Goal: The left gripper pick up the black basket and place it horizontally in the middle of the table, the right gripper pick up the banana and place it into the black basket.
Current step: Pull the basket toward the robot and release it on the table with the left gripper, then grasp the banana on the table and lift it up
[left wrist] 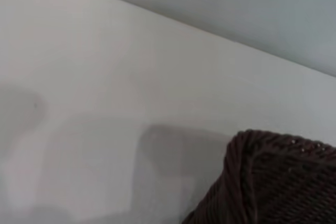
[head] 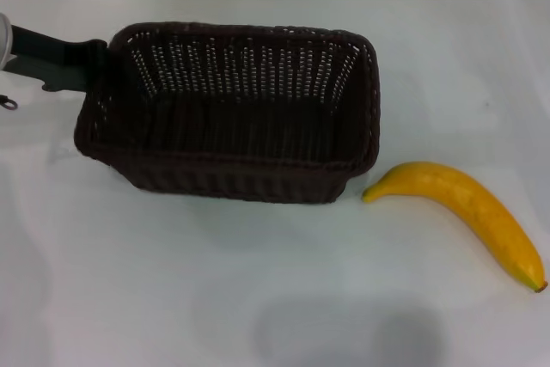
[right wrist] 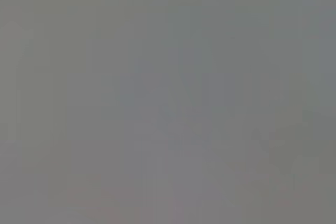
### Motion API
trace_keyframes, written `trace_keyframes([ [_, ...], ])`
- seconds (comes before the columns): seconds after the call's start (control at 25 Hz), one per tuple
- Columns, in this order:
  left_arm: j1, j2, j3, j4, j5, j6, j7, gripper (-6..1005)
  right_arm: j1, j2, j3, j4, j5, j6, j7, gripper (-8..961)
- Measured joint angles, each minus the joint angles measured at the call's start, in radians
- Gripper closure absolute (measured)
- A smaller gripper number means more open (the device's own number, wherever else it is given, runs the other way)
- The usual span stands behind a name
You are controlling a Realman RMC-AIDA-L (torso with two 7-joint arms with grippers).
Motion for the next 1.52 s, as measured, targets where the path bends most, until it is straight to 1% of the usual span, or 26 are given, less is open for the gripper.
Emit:
trace_keyframes([
  [0.16, -0.001, -0.001, 0.0, 0.005, -0.005, 0.003, -0.002, 797, 0.004, -0.001, -0.001, -0.001, 0.0, 0.0, 0.0, 96],
  [0.36, 0.008, -0.002, -0.004, 0.01, -0.009, -0.004, 0.004, 604, 0.005, 0.0, 0.0, -0.001, 0.0, 0.0, 0.001, 96],
  [0.48, 0.026, -0.003, -0.004, 0.025, -0.025, -0.01, 0.013, 373, 0.003, 0.0, 0.007, -0.001, 0.001, 0.0, 0.001, 96],
  [0.56, 0.072, -0.01, -0.005, 0.071, -0.073, -0.017, 0.033, 280, 0.003, 0.0, 0.007, -0.001, 0.001, 0.0, 0.003, 95],
  [0.68, 0.156, -0.025, -0.005, 0.151, -0.187, -0.027, 0.081, 141, 0.003, 0.0, 0.007, -0.001, 0.002, 0.0, 0.019, 95],
  [0.76, 0.218, -0.035, -0.005, 0.194, -0.28, -0.023, 0.13, 138, 0.0, 0.0, 0.006, -0.001, 0.002, 0.0, 0.057, 96],
  [0.84, 0.279, -0.047, -0.006, 0.219, -0.383, 0.006, 0.195, 135, -0.011, -0.002, -0.011, -0.017, -0.003, -0.002, 0.141, 96],
  [0.88, 0.335, -0.063, -0.006, 0.226, -0.481, 0.052, 0.272, 134, -0.022, -0.005, -0.03, -0.036, -0.006, -0.007, 0.203, 96],
  [0.92, 0.335, -0.063, -0.006, 0.226, -0.481, 0.052, 0.272, 132, -0.042, -0.008, -0.062, -0.066, -0.008, -0.016, 0.285, 96],
  [0.96, 0.365, -0.072, -0.006, 0.228, -0.533, 0.076, 0.321, 131, -0.059, -0.012, -0.093, -0.094, -0.008, -0.026, 0.354, 95],
  [1.04, 0.414, -0.09, -0.006, 0.221, -0.644, 0.113, 0.443, 128, -0.102, -0.022, -0.168, -0.165, -0.01, -0.053, 0.493, 95],
  [1.12, 0.45, -0.104, -0.007, 0.212, -0.74, 0.137, 0.549, 125, -0.152, -0.04, -0.253, -0.243, -0.031, -0.083, 0.668, 95],
  [1.16, 0.471, -0.115, -0.008, 0.207, -0.789, 0.147, 0.605, 125, -0.178, -0.053, -0.291, -0.282, -0.058, -0.093, 0.766, 95],
  [1.2, 0.471, -0.115, -0.008, 0.207, -0.789, 0.147, 0.605, 126, -0.195, -0.067, -0.316, -0.311, -0.089, -0.093, 0.835, 95],
  [1.24, 0.488, -0.125, -0.014, 0.202, -0.836, 0.154, 0.666, 127, -0.213, -0.083, -0.338, -0.344, -0.135, -0.091, 0.91, 96],
  [1.28, 0.515, -0.152, -0.045, 0.174, -0.935, 0.164, 0.802, 127, -0.228, -0.101, -0.352, -0.379, -0.191, -0.084, 0.987, 96],
  [1.32, 0.518, -0.159, -0.061, 0.161, -0.963, 0.164, 0.842, 127, -0.237, -0.115, -0.36, -0.412, -0.259, -0.074, 1.048, 96],
  [1.36, 0.524, -0.178, -0.101, 0.124, -1.033, 0.162, 0.947, 128, -0.244, -0.13, -0.365, -0.443, -0.325, -0.063, 1.106, 96],
  [1.4, 0.527, -0.191, -0.14, 0.082, -1.093, 0.153, 1.047, 128, -0.25, -0.144, -0.367, -0.481, -0.418, -0.04, 1.171, 96],
  [1.48, 0.527, -0.204, -0.189, -0.034, -1.232, 0.115, 1.276, 130, -0.253, -0.163, -0.364, -0.539, -0.569, 0.016, 1.262, 96],
  [1.52, 0.525, -0.204, -0.196, -0.104, -1.306, 0.086, 1.407, 130, -0.255, -0.167, -0.362, -0.574, -0.633, 0.052, 1.294, 96],
])
